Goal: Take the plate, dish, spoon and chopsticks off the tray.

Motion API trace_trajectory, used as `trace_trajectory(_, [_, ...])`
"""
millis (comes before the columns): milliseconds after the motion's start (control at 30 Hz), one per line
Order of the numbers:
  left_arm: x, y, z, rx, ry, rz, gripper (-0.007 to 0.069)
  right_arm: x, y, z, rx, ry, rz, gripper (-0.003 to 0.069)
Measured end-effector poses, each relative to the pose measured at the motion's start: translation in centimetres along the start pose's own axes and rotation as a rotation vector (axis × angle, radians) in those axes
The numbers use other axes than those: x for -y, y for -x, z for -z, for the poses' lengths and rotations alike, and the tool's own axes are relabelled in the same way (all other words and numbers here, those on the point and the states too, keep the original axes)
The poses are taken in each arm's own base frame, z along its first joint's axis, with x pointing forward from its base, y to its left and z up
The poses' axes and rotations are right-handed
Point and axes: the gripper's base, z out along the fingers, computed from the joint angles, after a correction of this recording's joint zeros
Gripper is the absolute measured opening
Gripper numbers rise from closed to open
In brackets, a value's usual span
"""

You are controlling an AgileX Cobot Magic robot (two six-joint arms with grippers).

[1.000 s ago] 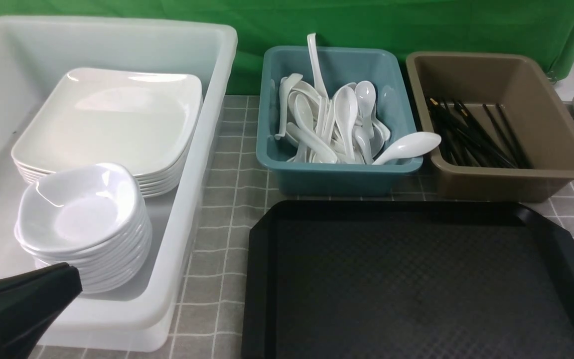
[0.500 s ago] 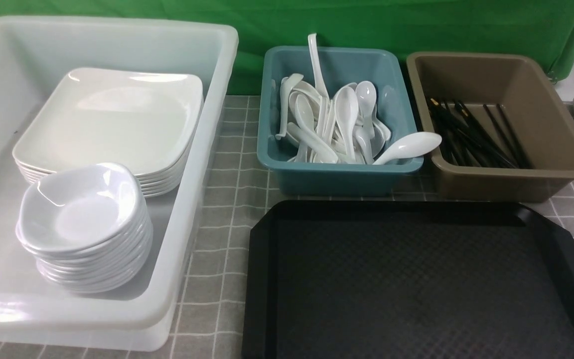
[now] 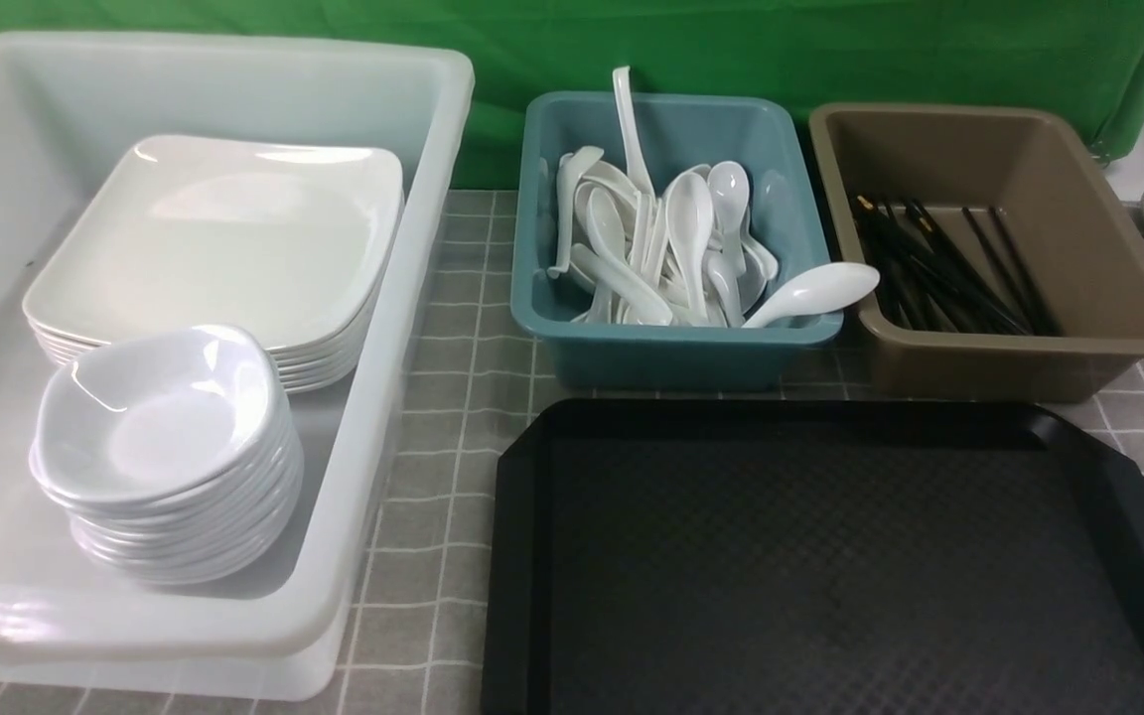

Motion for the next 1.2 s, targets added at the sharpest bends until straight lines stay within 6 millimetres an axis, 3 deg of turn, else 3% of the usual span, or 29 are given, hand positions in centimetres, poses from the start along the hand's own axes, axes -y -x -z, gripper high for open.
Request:
trace_trajectory(700, [0.0,0.0,0.0,0.0,0.0,0.002,0.0002,0.0,0.0,0.0,0.001,0.0,0.0,0.0218])
trace_trajectory(1200, [0.0,0.0,0.0,0.0,0.0,0.003,0.0004,-1.4,-1.3,-0.5,-0.048,0.133,-0.039,0.0235])
